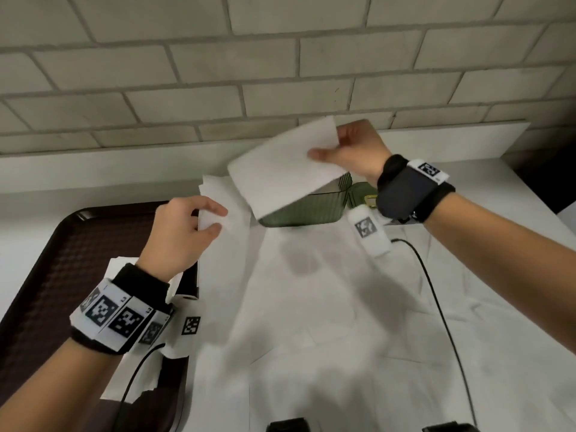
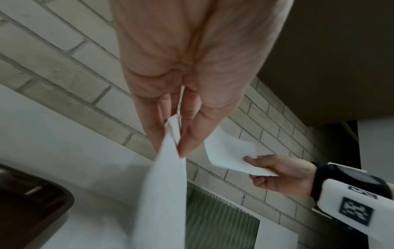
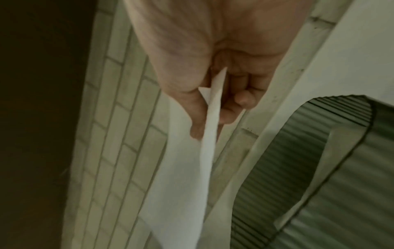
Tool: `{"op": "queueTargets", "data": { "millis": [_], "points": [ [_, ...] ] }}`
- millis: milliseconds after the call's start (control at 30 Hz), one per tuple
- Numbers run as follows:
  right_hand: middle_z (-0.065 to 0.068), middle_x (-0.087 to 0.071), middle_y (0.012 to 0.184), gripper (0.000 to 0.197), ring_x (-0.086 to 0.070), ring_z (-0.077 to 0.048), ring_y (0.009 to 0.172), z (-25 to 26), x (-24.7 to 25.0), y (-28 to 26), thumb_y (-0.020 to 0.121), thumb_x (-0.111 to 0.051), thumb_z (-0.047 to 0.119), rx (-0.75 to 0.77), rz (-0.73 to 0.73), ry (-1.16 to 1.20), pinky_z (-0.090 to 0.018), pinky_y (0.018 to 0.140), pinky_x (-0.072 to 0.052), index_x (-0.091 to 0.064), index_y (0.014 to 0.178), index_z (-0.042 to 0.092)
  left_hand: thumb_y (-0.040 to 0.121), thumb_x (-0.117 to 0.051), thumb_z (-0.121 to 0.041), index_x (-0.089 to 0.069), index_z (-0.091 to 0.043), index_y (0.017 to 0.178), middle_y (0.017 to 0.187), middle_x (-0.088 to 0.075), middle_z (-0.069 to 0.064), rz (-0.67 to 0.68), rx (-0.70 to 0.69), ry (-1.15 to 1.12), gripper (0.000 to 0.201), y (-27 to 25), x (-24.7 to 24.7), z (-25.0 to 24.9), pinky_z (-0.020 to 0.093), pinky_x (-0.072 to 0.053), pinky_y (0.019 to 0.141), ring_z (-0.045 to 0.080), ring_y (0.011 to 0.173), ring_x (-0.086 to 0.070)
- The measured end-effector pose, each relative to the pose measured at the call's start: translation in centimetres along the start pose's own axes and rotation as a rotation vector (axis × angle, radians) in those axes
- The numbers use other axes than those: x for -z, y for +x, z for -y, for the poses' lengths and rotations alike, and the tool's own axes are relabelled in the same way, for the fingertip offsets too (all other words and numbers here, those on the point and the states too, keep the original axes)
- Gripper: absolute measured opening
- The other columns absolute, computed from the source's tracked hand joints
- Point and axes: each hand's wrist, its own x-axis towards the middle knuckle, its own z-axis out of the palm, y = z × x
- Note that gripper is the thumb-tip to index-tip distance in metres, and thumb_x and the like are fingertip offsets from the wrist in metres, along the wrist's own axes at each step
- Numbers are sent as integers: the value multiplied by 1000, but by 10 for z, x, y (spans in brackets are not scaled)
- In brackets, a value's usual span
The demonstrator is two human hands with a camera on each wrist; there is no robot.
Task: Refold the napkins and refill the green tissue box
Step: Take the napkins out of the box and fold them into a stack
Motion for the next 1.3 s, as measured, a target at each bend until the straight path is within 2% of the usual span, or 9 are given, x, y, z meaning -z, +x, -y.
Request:
{"op": "queueTargets", "data": {
  "millis": [133, 233, 433, 600, 733, 900, 1000, 1200, 1300],
  "points": [
    [-6, -74, 101, 33, -70, -19, 96, -20, 0, 33, 73, -84, 21, -129, -113, -14, -37, 92, -55, -73, 98, 3, 84, -69, 0, -72, -19, 101, 95, -70, -15, -54, -13, -64, 26, 2, -2, -1, 21, -56, 65, 15, 68, -71],
    [-2, -70, 99, 37, -66, -20, 101, -32, -9, 39, 74, -83, 30, -173, -88, -214, -26, 82, -50, -71, 99, 6, 85, -69, -2, -73, -21, 104, 100, -71, -11, -75, -6, -96, 27, 4, -5, -1, 16, -56, 66, 14, 73, -72],
    [-6, -64, 114, 50, -59, -20, 103, -46, -32, 44, 76, -80, 30, -207, 40, -462, -23, 75, -42, -64, 117, 5, 85, -70, -5, -72, -26, 104, 77, -72, 2, -111, -1, -128, 29, 4, -4, -5, 6, -49, 58, 13, 62, -68],
    [-13, -60, 120, 59, -58, -29, 112, -44, -41, 46, 73, -82, 25, -161, 128, -650, -29, 86, -50, -59, 124, 5, 85, -70, -7, -72, -31, 104, 70, -70, 23, -98, -28, -188, 30, 4, -2, -3, 30, -54, 65, 42, 68, -67],
    [-10, -52, 111, 62, -57, -30, 103, -41, -37, 45, 71, -83, 35, -150, 188, -863, -32, 76, -47, -53, 115, 4, 86, -71, -9, -72, -31, 105, 71, -69, 25, -83, -29, -211, 29, 1, -3, -2, 36, -56, 65, 45, 69, -65],
    [-11, -54, 94, 33, -54, -29, 82, -13, -23, 41, 94, -57, 41, 26, 40, -998, -34, 72, -45, -54, 93, 9, 85, -71, -7, -72, -28, 106, 75, -73, 12, -98, -28, -210, 30, 1, -2, -1, 35, -59, 71, 33, 71, -71],
    [-14, -63, 94, 49, -57, -28, 75, -14, -25, 46, 101, -36, 45, -8, 238, -977, -34, 74, -48, -61, 90, 5, 85, -71, -8, -72, -30, 107, 75, -72, 18, -93, -41, -204, 31, 3, -4, -1, 43, -60, 72, 40, 72, -68],
    [-16, -43, 147, 65, -42, -30, 133, -34, -44, 41, 102, -20, 54, -253, 539, -1089, -36, 108, -31, -44, 142, 8, 85, -72, -9, -71, -30, 106, 76, -71, 18, -92, -67, -228, 30, 4, -5, -5, 30, -60, 66, 34, 65, -67],
    [-14, -65, 97, 69, -60, -29, 99, -19, -40, 39, 101, -22, 57, -176, 495, -980, -40, 105, -39, -65, 110, 3, 83, -73, -4, -68, -26, 112, 98, -73, 6, -98, -49, -319, 37, 5, -2, -9, 35, -61, 75, 19, 75, -73]
  ]
}}
